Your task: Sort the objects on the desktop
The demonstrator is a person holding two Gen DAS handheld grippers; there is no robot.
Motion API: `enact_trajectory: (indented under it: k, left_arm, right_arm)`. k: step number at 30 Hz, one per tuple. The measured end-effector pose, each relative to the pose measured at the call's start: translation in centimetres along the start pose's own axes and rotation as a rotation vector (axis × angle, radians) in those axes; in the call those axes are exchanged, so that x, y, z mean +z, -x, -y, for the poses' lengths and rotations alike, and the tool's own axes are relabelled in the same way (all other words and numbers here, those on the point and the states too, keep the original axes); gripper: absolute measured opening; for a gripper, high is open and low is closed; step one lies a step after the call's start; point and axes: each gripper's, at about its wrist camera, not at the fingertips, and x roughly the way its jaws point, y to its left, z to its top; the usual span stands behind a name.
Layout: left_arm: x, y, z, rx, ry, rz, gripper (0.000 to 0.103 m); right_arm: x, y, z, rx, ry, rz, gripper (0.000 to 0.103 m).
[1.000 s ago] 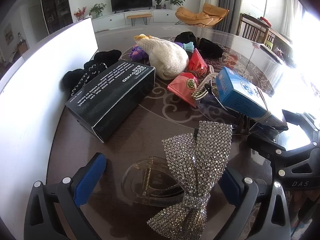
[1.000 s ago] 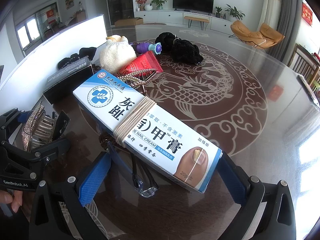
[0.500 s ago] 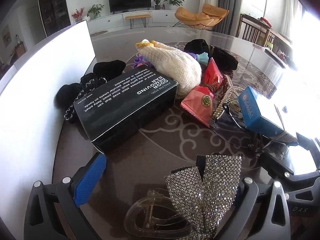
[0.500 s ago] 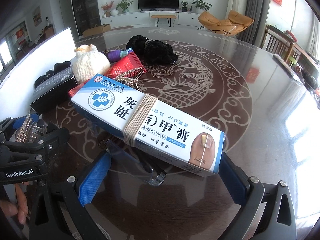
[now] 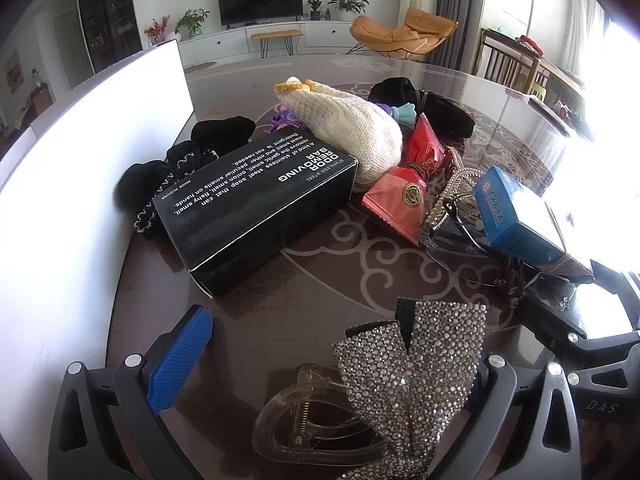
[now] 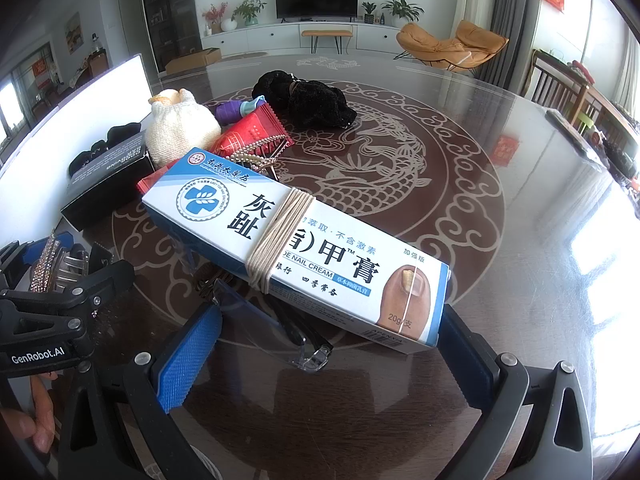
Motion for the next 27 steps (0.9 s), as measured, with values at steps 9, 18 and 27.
enact_trajectory:
  k: [9,18,27]
  left_arm:
    - [-0.46,0.46,0.03,0.001,-0.003,0.004,0.103]
    - [-0.41,0.55,0.08,0.001,-0.002,0.004,0.103]
    - [-0.43,0.56,0.15,0.001,-0.003,0.004,0.103]
  right_arm:
    - [-0.01,0.03,0.02,0.0,0.0,0.0,0.103]
    - [-0.03,0.04,0.02,0.0,0.0,0.0,0.103]
    - [-0.03,0.07,0.05,0.0,0.0,0.001,0.103]
